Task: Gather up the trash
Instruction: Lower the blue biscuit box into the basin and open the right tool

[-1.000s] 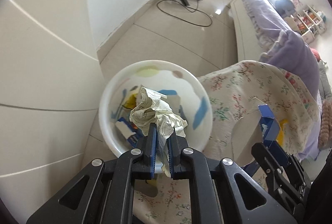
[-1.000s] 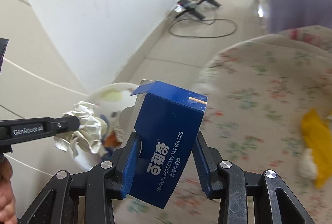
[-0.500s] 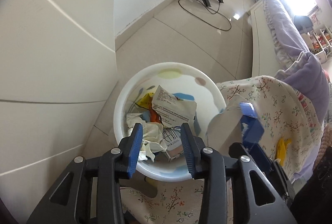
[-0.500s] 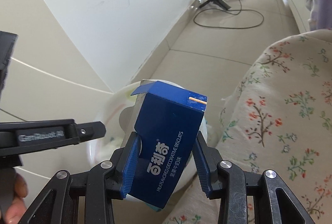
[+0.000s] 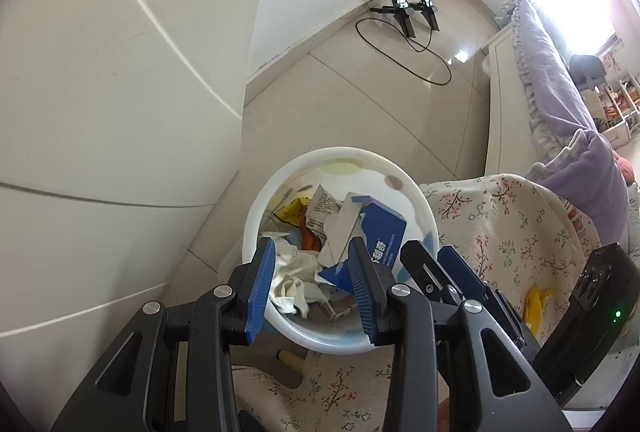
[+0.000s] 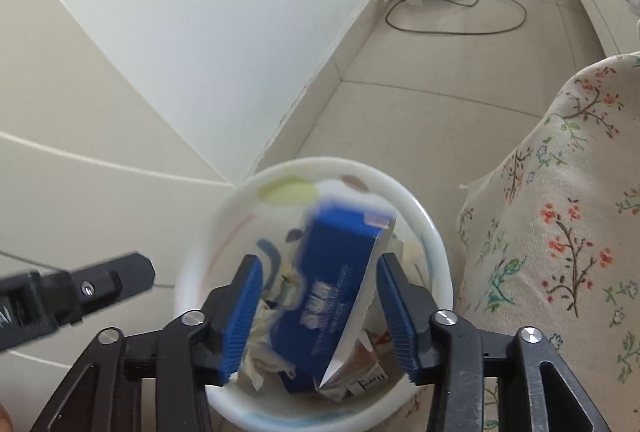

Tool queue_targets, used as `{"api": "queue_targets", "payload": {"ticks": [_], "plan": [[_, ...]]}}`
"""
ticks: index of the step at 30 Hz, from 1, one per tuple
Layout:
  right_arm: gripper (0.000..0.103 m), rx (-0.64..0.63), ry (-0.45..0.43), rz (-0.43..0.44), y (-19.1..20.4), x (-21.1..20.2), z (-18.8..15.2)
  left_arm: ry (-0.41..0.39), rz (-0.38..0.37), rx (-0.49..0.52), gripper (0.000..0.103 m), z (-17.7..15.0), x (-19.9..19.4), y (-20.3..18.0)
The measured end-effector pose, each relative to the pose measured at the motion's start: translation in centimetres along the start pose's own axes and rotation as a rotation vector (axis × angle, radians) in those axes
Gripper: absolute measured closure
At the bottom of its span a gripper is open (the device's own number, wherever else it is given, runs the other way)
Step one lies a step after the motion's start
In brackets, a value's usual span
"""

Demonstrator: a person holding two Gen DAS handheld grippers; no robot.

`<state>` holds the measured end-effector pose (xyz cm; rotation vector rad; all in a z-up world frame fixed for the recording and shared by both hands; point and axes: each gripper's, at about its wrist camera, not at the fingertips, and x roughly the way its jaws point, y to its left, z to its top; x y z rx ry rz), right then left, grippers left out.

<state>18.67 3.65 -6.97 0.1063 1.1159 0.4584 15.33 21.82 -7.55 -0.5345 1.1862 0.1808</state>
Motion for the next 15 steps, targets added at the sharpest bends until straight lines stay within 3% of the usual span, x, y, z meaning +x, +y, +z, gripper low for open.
{"api": "queue_targets", "payload": {"ticks": [9, 15], "plan": [[0.048, 0.025, -0.002, 0.006, -1.8, -1.6, -0.5, -0.003, -0.003, 0.049, 0.063, -0.4, -0.1, -1.6], [0.048, 0.016, -0.041, -0.044, -3.8, -6.3, -1.5, 0.007, -0.042, 0.111, 0.063, -1.4, -0.2, -4.7]]}}
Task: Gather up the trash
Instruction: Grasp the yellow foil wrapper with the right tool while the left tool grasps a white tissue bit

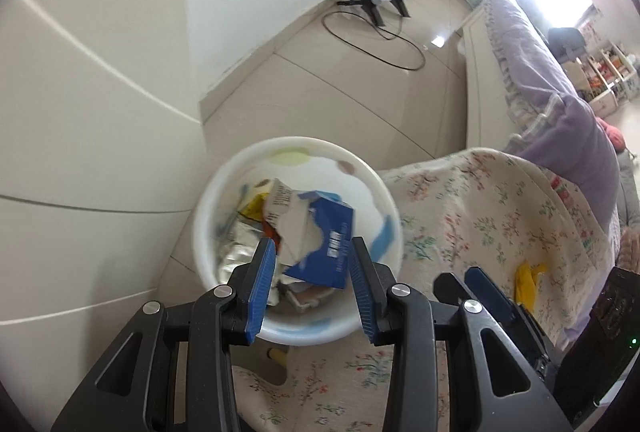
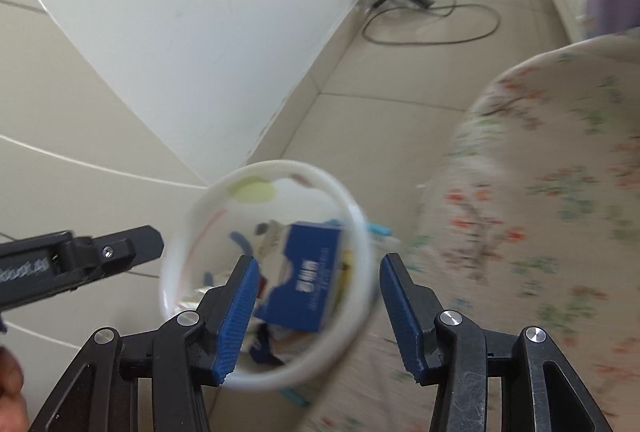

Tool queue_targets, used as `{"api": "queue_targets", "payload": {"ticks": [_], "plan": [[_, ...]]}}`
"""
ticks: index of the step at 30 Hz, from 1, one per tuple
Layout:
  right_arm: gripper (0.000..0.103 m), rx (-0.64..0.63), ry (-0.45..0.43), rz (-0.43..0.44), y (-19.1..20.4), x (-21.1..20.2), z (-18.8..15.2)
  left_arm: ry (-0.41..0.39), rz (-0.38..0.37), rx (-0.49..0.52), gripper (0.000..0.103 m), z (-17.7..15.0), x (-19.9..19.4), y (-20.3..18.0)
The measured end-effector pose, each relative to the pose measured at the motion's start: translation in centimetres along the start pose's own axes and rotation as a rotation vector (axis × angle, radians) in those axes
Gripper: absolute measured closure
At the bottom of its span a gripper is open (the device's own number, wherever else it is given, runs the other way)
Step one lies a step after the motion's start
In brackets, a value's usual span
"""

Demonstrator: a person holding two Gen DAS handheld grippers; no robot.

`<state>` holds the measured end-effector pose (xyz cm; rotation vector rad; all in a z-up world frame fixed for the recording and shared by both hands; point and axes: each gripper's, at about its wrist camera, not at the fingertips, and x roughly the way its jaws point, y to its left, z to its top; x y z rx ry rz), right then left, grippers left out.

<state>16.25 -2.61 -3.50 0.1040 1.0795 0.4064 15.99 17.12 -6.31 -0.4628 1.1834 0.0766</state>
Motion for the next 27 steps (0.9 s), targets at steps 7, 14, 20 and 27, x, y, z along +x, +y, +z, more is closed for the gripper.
{"api": "queue_targets", "payload": {"ticks": [7, 14, 20, 27], "plan": [[0.048, 0.022, -0.020, -0.105, -6.2, -6.2, -0.5, 0.072, -0.058, 0.170, 0.063, -2.5, 1.3, -7.1], [0.046, 0.132, -0.014, -0.224, -16.4, -11.7, -0.5, 0.196, -0.146, 0.381, 0.062, -8.0, 4.0, -16.9], [0.046, 0.296, 0.039, -0.271, -24.6, -13.5, -1.5, 0.246, -0.202, 0.467, 0.058, -11.7, 6.0, -24.0], [0.046, 0.336, 0.112, -0.263, -28.2, -12.5, -3.0, 0.250, -0.220, 0.473, 0.057, -12.6, 9.1, -28.7]]}}
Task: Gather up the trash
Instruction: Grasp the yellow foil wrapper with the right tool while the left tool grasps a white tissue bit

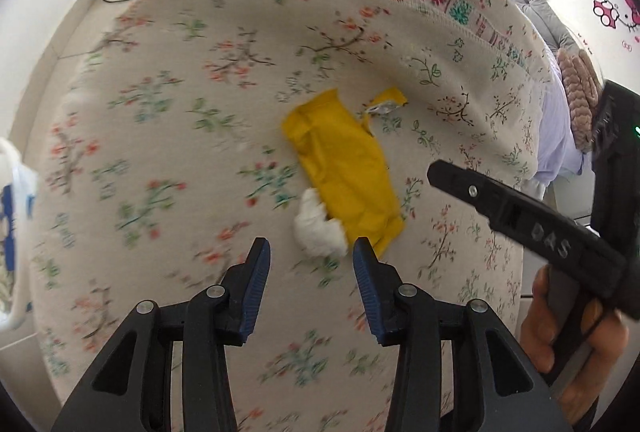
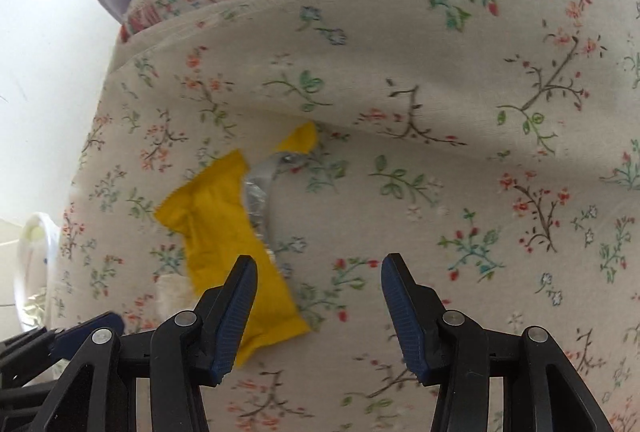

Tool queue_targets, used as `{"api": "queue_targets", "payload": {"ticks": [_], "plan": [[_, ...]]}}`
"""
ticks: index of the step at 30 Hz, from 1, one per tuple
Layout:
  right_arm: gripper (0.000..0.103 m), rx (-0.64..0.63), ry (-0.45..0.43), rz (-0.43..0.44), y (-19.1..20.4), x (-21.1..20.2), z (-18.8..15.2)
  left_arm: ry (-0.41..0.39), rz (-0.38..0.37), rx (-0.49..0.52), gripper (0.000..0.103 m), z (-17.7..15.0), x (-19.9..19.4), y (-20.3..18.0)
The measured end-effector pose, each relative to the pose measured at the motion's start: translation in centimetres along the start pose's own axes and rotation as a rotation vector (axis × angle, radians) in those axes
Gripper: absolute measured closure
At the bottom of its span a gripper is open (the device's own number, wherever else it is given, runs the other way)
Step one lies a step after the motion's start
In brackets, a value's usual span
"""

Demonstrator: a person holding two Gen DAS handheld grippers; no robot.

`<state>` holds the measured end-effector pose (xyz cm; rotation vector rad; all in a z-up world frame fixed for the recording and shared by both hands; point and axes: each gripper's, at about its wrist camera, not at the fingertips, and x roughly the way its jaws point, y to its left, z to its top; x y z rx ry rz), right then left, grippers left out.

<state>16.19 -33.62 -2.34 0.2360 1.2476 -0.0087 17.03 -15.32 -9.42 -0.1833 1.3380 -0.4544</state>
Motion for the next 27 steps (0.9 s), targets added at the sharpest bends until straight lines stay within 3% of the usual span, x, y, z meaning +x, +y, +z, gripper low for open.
{"api": "queue_targets", "payload": {"ticks": [8, 9, 10, 13, 22, 27], "plan": [[0.046, -0.014, 0.008, 0.030, -1.4, -0.4, -0.4, -0.016, -0.015, -0.104, 0.060, 1.3, 2.6, 0.8], [0.046, -0.017, 0.016, 0.038, -1.9, -0.5, -0.5, -0.025, -0.012, -0.106, 0.067, 1.4, 2.5, 0.9], [0.046, -0.022, 0.023, 0.044, -1.8, -0.4, -0.7, -0.028, 0.004, -0.096, 0.083, 1.5, 2.5, 0.9], [0.046, -0.041, 0.034, 0.052, -1.5, 0.2, -1.0, -0.036, 0.032, -0.070, 0.093, 1.6, 2.5, 0.8], [0.046, -0.077, 0.039, 0.095, 0.4, 2.3, -1.1, -0.117, 0.093, -0.030, 0.095, 1.7, -0.7, 1.8], [0.046, -0.082, 0.043, 0.148, 1.7, 3.4, -1.5, -0.125, 0.126, -0.026, 0.095, 1.4, -2.0, 3.0]]}}
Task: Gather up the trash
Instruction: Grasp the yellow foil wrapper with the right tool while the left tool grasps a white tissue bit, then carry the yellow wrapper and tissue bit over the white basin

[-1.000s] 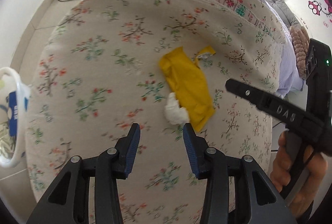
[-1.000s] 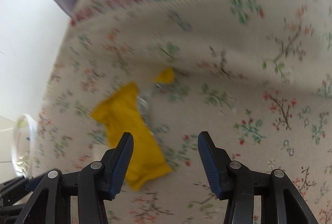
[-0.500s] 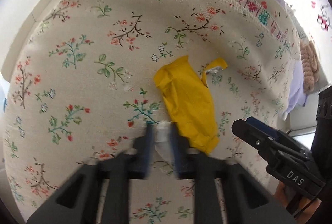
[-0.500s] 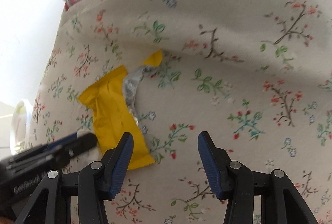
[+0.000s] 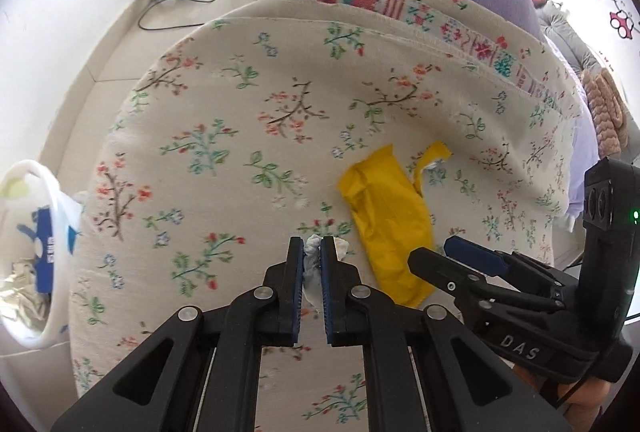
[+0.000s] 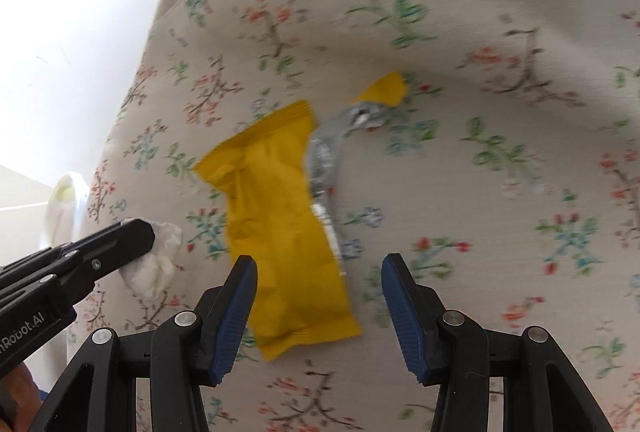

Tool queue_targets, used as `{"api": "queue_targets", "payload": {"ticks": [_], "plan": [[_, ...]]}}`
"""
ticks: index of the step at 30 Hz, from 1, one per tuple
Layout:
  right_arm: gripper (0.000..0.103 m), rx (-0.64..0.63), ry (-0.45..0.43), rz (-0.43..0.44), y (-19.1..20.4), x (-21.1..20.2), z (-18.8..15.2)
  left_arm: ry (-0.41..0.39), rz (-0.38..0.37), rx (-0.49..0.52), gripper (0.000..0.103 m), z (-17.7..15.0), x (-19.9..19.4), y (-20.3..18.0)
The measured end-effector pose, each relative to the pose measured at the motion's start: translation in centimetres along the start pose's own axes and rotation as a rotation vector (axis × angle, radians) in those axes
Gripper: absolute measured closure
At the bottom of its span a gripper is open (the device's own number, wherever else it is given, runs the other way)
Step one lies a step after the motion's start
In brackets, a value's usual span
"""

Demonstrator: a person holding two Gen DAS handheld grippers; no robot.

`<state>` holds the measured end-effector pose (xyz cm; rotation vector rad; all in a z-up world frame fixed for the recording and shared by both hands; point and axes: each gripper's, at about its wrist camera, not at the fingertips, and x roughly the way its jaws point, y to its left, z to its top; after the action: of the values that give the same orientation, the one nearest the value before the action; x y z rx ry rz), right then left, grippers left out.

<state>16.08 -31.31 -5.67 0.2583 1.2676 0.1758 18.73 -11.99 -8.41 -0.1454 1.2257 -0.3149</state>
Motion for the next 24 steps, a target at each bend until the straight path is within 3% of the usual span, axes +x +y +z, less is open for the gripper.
{"api": "queue_targets", "payload": {"ticks": [7, 8, 9, 12, 18, 24], "plan": [[0.047, -0.089, -0.053, -0.090, 1.8, 1.4, -0.7, -0.004, 0.038, -0.001, 0.095, -0.9, -0.7, 1.1], [0.054, -0.101, -0.067, -0.113, 2.3, 1.7, -0.9, -0.011, 0.049, 0.008, 0.095, -0.7, -0.7, 1.0], [0.070, -0.116, -0.085, -0.149, 2.4, 1.7, -1.1, -0.024, 0.064, 0.021, 0.095, -0.8, -1.1, 0.9], [0.083, -0.145, -0.107, -0.172, 3.1, 1.7, -1.4, -0.049, 0.084, 0.039, 0.094, -1.0, -2.2, 1.1], [0.091, -0.167, -0.148, -0.179, 4.5, 0.8, -2.1, -0.073, 0.093, 0.041, 0.094, -1.2, -3.6, 2.0], [0.092, -0.202, -0.199, -0.156, 5.6, -1.4, -2.4, -0.075, 0.080, 0.014, 0.094, -1.3, -4.7, 3.5]]}}
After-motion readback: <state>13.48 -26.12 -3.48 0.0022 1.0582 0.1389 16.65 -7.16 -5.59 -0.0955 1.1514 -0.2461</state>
